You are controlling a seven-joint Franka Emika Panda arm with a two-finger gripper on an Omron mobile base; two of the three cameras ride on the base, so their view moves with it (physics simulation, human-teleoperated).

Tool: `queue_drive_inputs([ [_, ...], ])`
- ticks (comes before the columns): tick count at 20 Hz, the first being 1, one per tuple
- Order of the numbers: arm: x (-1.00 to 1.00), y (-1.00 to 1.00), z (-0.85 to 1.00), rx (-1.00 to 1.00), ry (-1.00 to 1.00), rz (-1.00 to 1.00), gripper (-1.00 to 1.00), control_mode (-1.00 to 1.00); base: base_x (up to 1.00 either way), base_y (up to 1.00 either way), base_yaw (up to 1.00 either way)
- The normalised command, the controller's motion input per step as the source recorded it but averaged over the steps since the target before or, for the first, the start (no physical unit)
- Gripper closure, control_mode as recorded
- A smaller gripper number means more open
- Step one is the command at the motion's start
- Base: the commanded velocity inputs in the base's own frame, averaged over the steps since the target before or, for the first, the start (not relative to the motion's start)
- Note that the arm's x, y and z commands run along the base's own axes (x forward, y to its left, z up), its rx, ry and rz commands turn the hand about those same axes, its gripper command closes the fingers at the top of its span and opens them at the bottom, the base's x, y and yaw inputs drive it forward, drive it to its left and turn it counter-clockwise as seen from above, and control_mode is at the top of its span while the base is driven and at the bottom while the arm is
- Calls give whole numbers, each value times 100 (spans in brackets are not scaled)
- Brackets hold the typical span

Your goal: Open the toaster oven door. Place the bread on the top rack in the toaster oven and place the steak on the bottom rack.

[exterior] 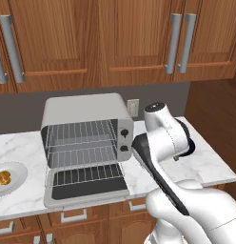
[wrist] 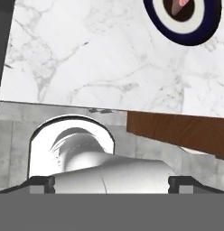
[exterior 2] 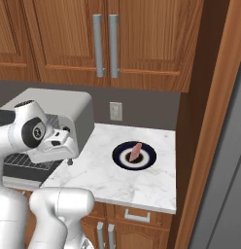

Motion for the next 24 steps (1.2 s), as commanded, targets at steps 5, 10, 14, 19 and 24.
queue_drive_inputs([
  [5,5,-62,2,0,0,14,-100,-100,0,0,0],
  [10,21,-57,0,0,3,6,-100,-100,0,0,0],
  [14,41,-50,0,5,5,1,-100,-100,0,0,0],
  [19,46,-45,0,9,0,2,-100,-100,0,0,0],
  [24,63,-33,0,4,5,0,-100,-100,0,0,0],
])
